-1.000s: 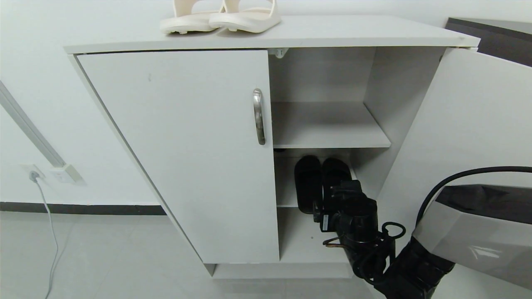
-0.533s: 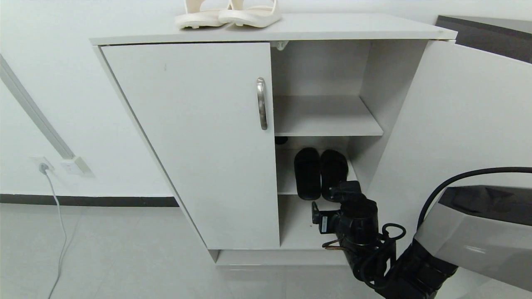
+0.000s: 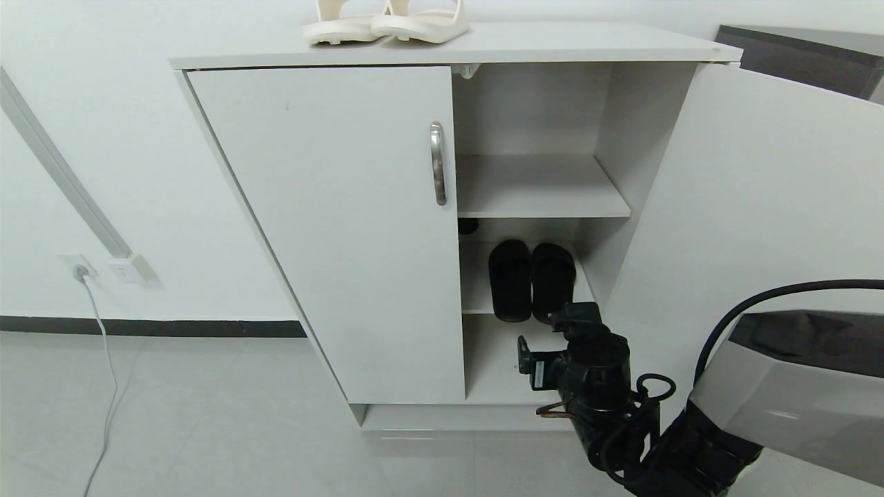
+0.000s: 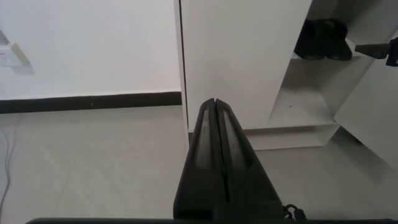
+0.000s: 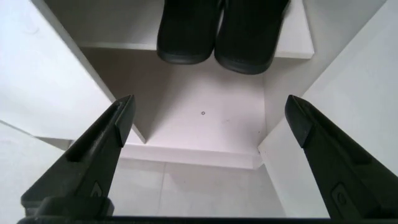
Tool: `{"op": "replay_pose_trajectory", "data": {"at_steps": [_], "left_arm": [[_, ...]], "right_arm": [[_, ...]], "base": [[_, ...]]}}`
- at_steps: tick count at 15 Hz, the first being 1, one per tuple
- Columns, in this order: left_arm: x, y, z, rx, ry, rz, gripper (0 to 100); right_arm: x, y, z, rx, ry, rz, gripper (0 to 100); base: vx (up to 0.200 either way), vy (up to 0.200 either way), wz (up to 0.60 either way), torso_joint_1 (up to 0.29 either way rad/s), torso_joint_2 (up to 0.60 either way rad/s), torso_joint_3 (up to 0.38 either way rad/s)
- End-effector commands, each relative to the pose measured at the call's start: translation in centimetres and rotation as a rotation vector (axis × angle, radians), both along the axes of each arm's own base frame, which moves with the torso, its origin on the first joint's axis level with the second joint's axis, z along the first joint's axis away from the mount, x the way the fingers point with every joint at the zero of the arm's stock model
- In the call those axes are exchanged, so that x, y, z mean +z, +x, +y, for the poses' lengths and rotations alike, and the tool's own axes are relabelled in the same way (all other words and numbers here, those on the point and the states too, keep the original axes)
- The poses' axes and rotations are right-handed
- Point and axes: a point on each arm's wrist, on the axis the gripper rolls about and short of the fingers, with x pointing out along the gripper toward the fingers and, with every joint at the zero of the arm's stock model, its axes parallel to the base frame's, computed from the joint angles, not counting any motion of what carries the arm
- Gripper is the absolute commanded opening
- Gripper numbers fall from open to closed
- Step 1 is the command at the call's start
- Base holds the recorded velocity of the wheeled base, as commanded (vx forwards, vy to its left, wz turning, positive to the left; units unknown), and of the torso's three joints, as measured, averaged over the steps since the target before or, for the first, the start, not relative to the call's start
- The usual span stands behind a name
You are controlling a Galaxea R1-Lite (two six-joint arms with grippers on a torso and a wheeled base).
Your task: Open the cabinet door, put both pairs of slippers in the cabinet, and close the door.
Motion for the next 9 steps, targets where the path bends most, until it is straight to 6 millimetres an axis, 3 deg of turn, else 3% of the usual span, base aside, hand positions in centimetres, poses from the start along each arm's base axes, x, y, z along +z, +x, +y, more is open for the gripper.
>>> {"op": "replay_pose_trajectory", "data": {"at_steps": [1,4,9], "left_arm": [[0.00,0.01,0.00,0.001,0.000,0.001,0],[0.00,0.01,0.00,0.001,0.000,0.001,0],[0.00,0.01,0.00,0.001,0.000,0.001,0]], "right_arm": [[-0.13,-0.16,-0.01,0.003,-0.005,0.005,100],[-0.15,-0.22,0.01,0.005,-0.005,0.005,100],[-0.16,-0.27,0.03,0.005,-0.007,0.004,100]], "base": [[0.000,0.000,0.00,0.000,0.00,0.000],[0.000,0.000,0.00,0.003,0.00,0.055],[0.000,0.000,0.00,0.001,0.00,0.183]]}}
